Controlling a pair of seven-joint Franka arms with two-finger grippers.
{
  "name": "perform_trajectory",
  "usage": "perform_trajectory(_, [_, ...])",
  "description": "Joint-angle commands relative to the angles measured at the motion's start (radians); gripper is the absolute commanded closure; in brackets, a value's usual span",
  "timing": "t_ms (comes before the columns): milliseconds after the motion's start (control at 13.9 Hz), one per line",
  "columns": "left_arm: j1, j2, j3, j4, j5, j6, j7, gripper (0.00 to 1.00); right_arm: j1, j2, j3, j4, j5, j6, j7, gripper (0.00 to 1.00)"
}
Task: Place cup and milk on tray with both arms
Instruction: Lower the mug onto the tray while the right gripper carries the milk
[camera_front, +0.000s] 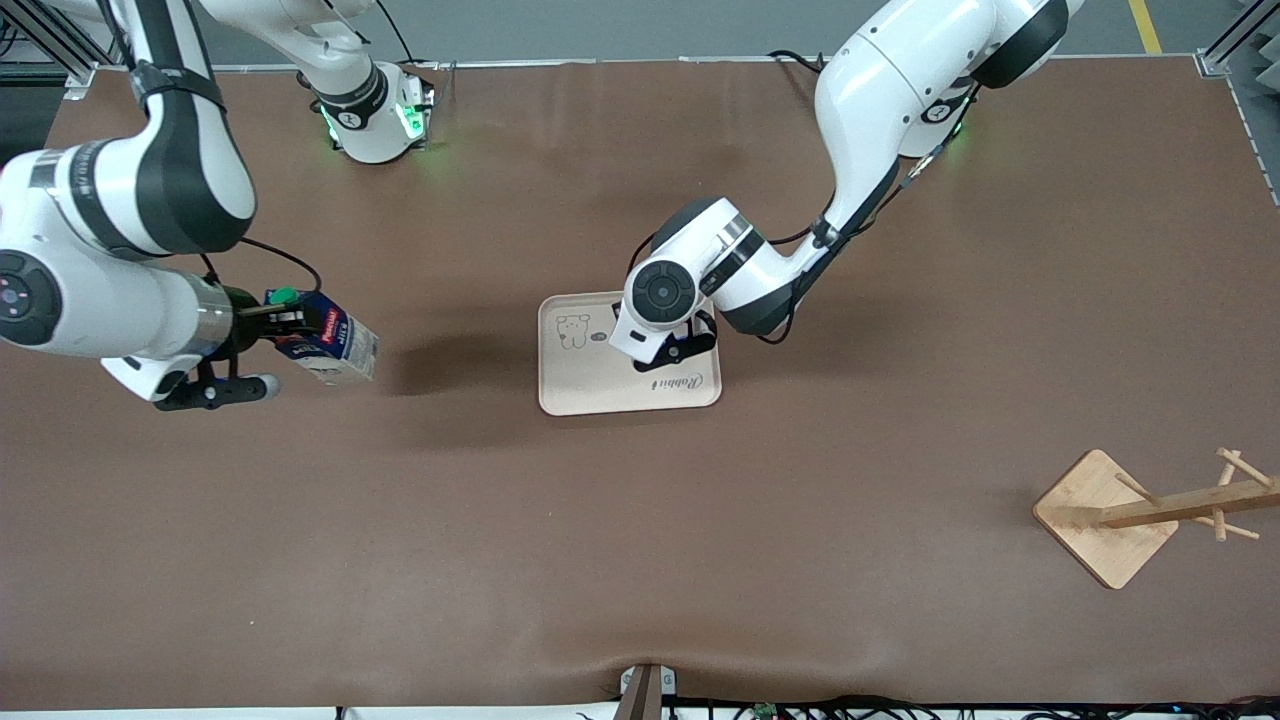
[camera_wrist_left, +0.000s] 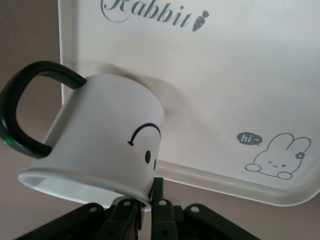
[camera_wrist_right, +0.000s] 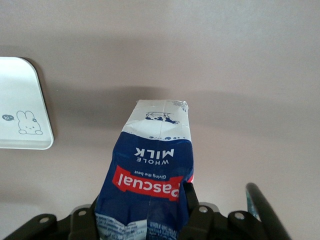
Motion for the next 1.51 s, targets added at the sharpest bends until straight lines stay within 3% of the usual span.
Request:
perform_trajectory(0, [-0.008,0.015,0.011,0.022,-0.01,-0.007,-0.004,0.47,0.059,0.014,-0.005,0.024,0.008,-0.018,0.103,0.96])
perform_trajectory(72, [0.002,0.013,0.011,0.022,-0.012,-0.009,-0.003,0.35,0.071,0.023,-0.005,0.024,0.017,-0.016,0.104,0.96])
perform_trajectory(144, [0.005,0.01,0.011,0.022,-0.01,-0.009,-0.001,0.12,0.085,0.03,-0.003,0.024,0.02,-0.012,0.104,0.96])
perform_trajectory(215, [0.005,0.007,0.011,0.023,-0.007,-0.009,0.002,0.0,0.107,0.032,-0.005,0.024,0.034,-0.013,0.104,0.96])
perform_trajectory(503, [0.028,-0.025,0.007,0.032,-0.01,-0.045,0.003,0.0,0.162,0.032,-0.005,0.024,0.106,-0.01,0.177,0.96])
perform_trajectory(718, [0.066,-0.074,0.013,0.131,0.002,-0.192,0.006,0.0,0.271,0.033,-0.005,0.031,0.122,0.031,0.325,0.96])
perform_trajectory(1005, [0.225,-0.241,0.017,0.125,0.052,-0.237,0.121,0.0,0.39,0.078,-0.005,0.029,0.154,0.154,0.503,0.96])
perform_trajectory(1436, [0.428,-0.376,0.02,0.126,0.076,-0.352,0.29,0.0,0.542,0.176,-0.005,0.031,0.143,0.359,0.661,0.96])
